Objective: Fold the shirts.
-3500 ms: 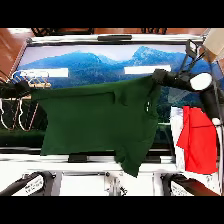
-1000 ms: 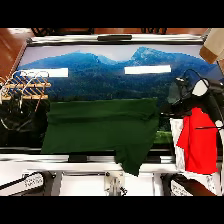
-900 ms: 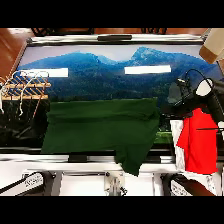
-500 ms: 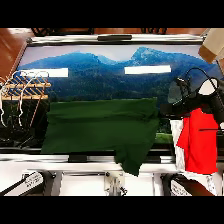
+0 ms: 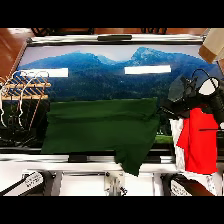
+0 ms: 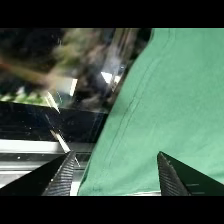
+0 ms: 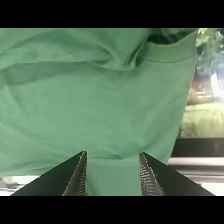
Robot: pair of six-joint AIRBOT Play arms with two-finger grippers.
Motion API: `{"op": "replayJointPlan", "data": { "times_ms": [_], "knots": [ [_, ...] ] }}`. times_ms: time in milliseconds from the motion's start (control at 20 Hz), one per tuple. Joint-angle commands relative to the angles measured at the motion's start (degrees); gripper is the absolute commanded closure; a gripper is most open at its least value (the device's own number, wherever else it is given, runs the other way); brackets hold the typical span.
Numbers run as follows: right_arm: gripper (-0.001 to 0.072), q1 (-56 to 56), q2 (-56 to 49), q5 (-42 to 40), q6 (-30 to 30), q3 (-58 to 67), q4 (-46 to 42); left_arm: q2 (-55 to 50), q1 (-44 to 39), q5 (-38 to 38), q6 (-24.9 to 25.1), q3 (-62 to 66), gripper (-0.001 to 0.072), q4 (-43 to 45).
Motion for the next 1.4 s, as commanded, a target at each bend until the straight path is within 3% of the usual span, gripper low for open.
{"op": "replayJointPlan", "data": {
  "times_ms": [0, 450, 700, 800, 900, 950, 1200, 1350],
  "knots": [
    [0.0283, 0.02, 0.04, 0.48, 3.39, 0.0, 0.42, -0.35, -0.04, -2.05, 0.24, -0.15, 0.0092, -0.55],
    [0.0283, 0.0, 0.07, 5.51, 0.5, 0.0, -0.2, -0.48, -0.26, -1.57, -0.15, -5.42, 0.0096, 1.18],
    [0.0283, 0.02, 0.07, 6.1, -0.76, 0.0, -0.79, -0.83, -5.14, 0.68, -0.17, -6.69, 0.0124, 1.18],
    [0.0283, 0.02, 0.04, 6.95, -1.75, -0.02, -3.78, -1.27, -6.88, 0.59, -0.17, -6.75, 0.0481, 0.98],
    [0.0258, 0.0, 0.04, 8.83, -6.12, -0.02, -7.67, -1.27, -7.54, 0.59, -0.17, -6.73, 0.0582, 0.09],
    [0.0258, 0.0, 0.04, 9.49, -8.02, -0.13, -9.84, -1.25, -7.54, 0.35, -0.15, -6.73, 0.0666, -0.46],
    [0.0257, -0.11, 0.04, 5.92, -12.33, -12.13, -8.57, -1.25, -7.52, -0.48, -0.15, -6.73, 0.0674, -0.52],
    [0.0253, 0.02, 0.09, 0.94, -12.31, -19.87, -1.27, -1.25, -7.52, -0.72, -0.15, -6.73, 0.0673, -0.52]
  ]
}}
